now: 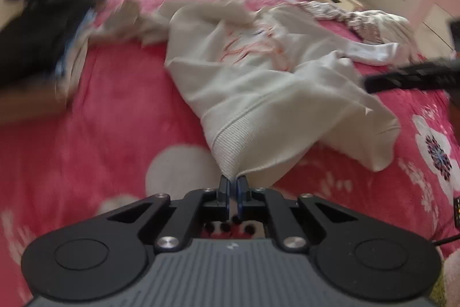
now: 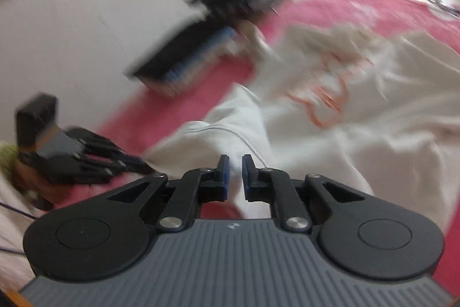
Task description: Fold clothes
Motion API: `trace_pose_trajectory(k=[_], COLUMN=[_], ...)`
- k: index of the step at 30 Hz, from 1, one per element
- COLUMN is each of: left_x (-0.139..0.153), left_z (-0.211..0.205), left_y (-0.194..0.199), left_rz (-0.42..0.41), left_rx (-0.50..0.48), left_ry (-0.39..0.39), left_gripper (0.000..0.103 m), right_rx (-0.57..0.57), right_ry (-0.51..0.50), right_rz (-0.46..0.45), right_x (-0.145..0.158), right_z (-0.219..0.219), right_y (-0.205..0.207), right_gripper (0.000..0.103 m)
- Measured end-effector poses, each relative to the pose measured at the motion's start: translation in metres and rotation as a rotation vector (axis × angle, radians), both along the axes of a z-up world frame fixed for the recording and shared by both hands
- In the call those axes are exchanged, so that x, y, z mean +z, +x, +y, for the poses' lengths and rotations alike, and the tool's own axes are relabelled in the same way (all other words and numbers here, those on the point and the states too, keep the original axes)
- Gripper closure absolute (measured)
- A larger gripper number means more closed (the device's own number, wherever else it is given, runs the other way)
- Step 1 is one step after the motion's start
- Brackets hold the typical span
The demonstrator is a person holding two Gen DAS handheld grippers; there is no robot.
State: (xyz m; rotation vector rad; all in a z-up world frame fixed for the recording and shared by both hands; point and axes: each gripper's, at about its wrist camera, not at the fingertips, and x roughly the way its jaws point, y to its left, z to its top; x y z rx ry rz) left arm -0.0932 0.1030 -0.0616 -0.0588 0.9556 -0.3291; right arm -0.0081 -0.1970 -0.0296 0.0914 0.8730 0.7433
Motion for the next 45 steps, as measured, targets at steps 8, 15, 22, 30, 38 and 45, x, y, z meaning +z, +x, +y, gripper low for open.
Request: trace_pose_trajectory(k=[8,15,22,30,38,45], left_x=[-0.018,-0.023,-0.012,-0.014,-0.026,-0.032], left_z=[0.004,-0.001,-0.020,-0.054,-0.062,-0.061], left_y=[0.011,0.014,0.012,0.024,0.039,0.059], left_rz=[-0.012,0.000,-0.048,-0.088,-0.072,-0.051], left_rx=[0.000,0.006,-0.041,-0.103,-0.091,-0.021], left_ry=[0.019,0.066,0.083,0.138,0.172,0.166], left_gripper=[0.077,0.054,0.048,0.044,0.045,0.060], right_rx=[-0.257,-0.117,0.025,-0.210,-0.364,-0.346], right_ry=[-0.092,-0.251,-0.408,-0.334,-0.248,-0.300], right_rz=[0.087,-0.021,-0.129,-0.252,-0.160,-0.236], right_x=[-0.025,-0.047,-0.069,-0.010,-0.033,-0.038], right_z=[-0.063,-0.024,0.014,-0.013,-0.065,-0.060], right_y=[-0.057,-0.069,-0.082,-0.009,0.037,0.055], right_gripper=[0.072,0.056,0.073,0.101,0.067,0.056])
